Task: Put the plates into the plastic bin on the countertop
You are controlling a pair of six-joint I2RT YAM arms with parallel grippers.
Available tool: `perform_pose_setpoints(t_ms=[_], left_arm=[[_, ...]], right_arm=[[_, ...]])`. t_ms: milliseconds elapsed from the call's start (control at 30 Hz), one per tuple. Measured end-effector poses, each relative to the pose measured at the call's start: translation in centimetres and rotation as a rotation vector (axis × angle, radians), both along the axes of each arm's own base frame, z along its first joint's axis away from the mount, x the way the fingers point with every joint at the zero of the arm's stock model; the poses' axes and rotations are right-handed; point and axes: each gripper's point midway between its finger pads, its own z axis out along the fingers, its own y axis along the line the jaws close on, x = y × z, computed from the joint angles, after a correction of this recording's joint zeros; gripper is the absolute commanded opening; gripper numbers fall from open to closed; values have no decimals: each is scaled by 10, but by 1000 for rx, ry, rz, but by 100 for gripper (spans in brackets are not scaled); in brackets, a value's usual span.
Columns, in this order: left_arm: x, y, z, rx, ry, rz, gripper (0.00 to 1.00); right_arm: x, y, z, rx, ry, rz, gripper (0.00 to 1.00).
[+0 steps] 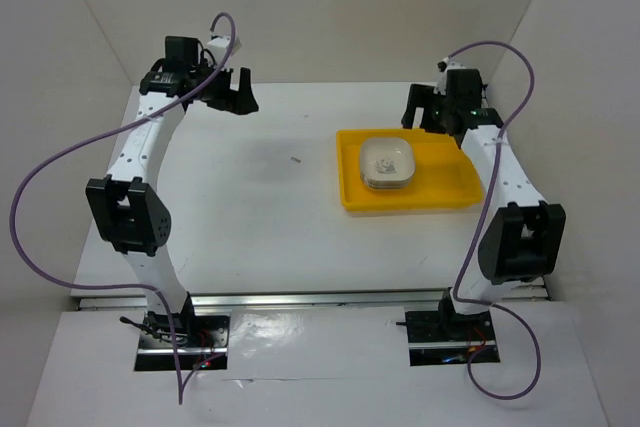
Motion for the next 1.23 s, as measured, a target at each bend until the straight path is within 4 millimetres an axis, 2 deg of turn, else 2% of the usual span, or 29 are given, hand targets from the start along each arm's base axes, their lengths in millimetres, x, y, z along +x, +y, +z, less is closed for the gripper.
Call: perform_pose_setpoints(t_ms=[200, 267, 367, 500, 633, 733, 867, 933, 1100, 1233], left_arm=[[-5, 21, 2, 84, 5, 89, 100], [-9, 31, 5, 110, 12, 126, 100], [-19, 42, 17, 141, 1, 173, 100], [-45, 53, 59, 159, -75, 223, 100], [-86, 56, 116, 135, -199, 249, 100], [-128, 58, 152, 125, -303, 254, 100], [-181, 62, 169, 146, -377, 242, 100], [-203, 63, 174, 153, -401, 237, 100], [-250, 65, 191, 154, -484, 233, 100], [-277, 65, 205, 140, -556, 232, 100]], right_arm=[[-6, -3, 115, -2, -238, -18, 100], [-16, -6, 141, -6, -285, -29, 100], [-40, -8, 159, -8, -303, -35, 100], [-68, -7, 183, 6, -328, -35, 100], [-93, 0, 211, 35, -375, -24, 100], [-116, 1, 236, 61, -422, -20, 100], [-150, 8, 279, 105, -532, 7, 100], [-170, 12, 293, 124, -572, 26, 100], [-203, 14, 309, 151, -621, 44, 100], [-210, 14, 310, 157, -623, 45, 100]])
